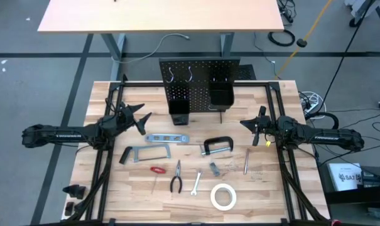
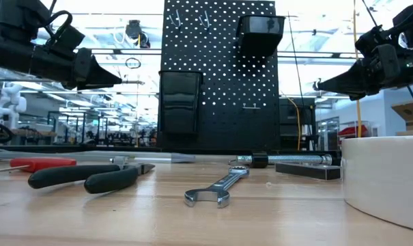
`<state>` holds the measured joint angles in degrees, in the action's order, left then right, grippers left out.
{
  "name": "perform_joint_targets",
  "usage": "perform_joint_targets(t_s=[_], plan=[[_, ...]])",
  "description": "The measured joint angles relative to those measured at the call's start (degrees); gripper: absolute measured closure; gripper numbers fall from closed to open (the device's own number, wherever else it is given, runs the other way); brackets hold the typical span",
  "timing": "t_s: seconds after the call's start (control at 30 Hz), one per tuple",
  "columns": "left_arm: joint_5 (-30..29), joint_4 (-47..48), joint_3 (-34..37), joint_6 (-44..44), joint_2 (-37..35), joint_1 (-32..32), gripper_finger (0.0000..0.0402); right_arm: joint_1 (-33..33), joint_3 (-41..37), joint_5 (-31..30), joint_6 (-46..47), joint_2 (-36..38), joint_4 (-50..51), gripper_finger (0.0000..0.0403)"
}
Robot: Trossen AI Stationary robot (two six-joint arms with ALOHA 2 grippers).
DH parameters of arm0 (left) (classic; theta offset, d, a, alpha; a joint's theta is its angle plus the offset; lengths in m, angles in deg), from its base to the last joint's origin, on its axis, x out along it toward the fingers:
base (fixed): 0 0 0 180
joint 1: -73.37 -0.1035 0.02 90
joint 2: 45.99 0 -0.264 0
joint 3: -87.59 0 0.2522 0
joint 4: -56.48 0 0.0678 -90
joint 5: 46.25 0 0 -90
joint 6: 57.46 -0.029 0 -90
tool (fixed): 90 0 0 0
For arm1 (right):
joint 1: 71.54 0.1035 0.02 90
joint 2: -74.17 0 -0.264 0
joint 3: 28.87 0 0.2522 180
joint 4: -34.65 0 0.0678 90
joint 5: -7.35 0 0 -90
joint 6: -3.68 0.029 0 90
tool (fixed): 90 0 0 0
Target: Hang tools onto peg board
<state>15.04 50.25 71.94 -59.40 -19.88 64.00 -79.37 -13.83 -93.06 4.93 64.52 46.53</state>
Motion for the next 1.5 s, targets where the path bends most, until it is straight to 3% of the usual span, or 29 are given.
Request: perform_joint_targets(t_s=[0.7,0.9,1.1,1.5], plan=[[0.0,0.0,0.0,0.1,0.0,0.0,0.0123,0.0,0.0,0.0,0.0,0.0,-0.5,0.0403],[8.3,-0.8,0.0,21.5,0.0,0.0,0.0123,0.0,0.0,0.0,14.5,0.0,-2.8,0.0403],[8.8,-1.8,0.0,29.9,0.0,0.0,0.0123,0.0,0.0,-0.2,15.2,0.0,-5.2,0.0403],[14.3,0.1,0.0,31.6,0.1,0.1,0.0123,0.0,0.0,0.0,15.4,0.0,-4.9,0.0403]])
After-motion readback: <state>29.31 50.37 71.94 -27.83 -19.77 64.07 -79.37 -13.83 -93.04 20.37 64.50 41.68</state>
